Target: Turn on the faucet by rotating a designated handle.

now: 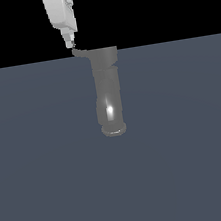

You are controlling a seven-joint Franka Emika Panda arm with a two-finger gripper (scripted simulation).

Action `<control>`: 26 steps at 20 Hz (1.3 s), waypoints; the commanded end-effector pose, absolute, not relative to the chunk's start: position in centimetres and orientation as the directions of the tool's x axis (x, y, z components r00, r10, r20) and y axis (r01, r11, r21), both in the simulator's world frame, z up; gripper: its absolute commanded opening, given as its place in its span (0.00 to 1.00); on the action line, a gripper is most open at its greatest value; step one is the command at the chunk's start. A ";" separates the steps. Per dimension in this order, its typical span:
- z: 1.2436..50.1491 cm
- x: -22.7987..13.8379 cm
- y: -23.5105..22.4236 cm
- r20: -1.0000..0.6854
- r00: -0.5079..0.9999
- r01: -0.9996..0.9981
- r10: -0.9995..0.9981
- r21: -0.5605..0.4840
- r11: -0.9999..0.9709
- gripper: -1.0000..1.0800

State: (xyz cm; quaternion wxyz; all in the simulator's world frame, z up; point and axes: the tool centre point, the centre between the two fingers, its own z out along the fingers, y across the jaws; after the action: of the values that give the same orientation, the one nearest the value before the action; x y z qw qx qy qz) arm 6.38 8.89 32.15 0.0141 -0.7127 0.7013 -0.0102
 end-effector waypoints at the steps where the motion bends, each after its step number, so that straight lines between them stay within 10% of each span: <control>1: 29.7 6.6 6.3 0.001 -0.032 -0.999 -0.999 0.000 0.032 0.00; 26: 30.1 1.4 8.3 -0.001 -0.033 -0.999 -0.999 -0.006 0.033 0.00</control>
State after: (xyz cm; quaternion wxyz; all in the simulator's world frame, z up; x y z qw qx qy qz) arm 2.49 8.83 31.30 0.0148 -0.6986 0.7153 -0.0110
